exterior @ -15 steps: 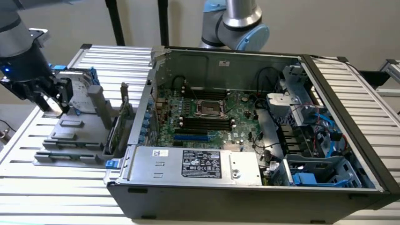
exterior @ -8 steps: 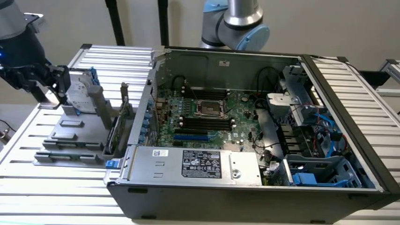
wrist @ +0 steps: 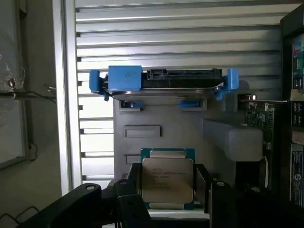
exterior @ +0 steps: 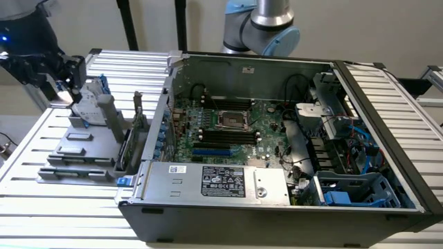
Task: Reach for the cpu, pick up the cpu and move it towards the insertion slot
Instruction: 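Pick up the cpu and move it towards the insertion slot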
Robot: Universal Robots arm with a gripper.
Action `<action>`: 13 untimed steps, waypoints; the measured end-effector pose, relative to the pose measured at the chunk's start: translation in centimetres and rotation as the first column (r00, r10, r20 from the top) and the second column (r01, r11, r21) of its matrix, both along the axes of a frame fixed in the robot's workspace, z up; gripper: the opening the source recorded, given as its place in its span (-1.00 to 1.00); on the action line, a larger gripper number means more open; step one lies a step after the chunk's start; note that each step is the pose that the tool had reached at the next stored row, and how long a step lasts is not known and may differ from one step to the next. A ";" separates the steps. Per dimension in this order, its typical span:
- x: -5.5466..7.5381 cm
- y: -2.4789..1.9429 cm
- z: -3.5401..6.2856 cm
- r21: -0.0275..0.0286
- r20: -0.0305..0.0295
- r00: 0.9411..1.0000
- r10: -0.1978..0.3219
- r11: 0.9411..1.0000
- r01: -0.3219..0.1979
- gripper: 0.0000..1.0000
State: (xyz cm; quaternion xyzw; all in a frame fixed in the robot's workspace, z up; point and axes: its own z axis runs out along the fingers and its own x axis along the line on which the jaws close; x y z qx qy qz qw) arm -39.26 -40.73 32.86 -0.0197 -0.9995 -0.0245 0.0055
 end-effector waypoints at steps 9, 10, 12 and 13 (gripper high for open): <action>4.1 0.00 3.20 0.000 -0.005 1.000 0.000 1.000 0.000 0.09; 4.5 0.00 3.37 0.000 -0.005 1.000 0.000 1.000 0.000 0.09; 5.5 0.00 3.70 0.001 -0.006 1.000 0.000 1.000 0.000 0.09; 5.9 0.00 3.86 0.001 -0.006 1.000 0.000 1.000 0.000 0.09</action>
